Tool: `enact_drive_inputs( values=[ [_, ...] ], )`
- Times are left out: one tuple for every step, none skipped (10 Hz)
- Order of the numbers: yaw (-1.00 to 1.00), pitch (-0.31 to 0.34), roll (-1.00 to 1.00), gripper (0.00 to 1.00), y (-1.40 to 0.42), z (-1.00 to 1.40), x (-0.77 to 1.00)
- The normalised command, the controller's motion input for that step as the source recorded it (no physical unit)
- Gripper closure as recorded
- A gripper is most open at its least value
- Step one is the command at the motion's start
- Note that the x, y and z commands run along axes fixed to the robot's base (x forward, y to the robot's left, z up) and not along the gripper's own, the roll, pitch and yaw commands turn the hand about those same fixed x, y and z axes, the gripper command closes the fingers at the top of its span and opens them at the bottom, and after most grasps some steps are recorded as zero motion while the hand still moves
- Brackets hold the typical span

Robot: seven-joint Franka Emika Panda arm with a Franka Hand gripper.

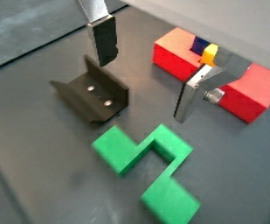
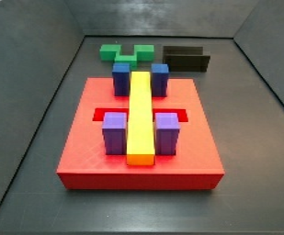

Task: Pick up the green object. Move up. Place the green object on the fixture. Regrasp the green object. Move to above the board. Insert the green object.
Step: Pick up the green object.

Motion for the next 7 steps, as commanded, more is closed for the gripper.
enact_drive_inputs(
  values=[
    [0.0,-0.093,-0.01,0.0,-0.33,-0.68,-0.31],
    [-0.04,-0.226,-0.03,0.0,-0.28,-0.67,-0.77],
    [0.0,-0.197,0.0,0.0,-0.15,-0.65,-0.66],
    [0.0,-0.154,0.0,0.0,-0.12,-0.72,-0.74],
    [0.0,-0.139,0.0,0.0,-0.12,-0.63,-0.59],
    [0.0,-0.081,-0.03,0.0,0.0,-0.52,-0.11],
    [0.0,-0.099,-0.13,0.0,-0.02,-0.34,0.04]
  ],
)
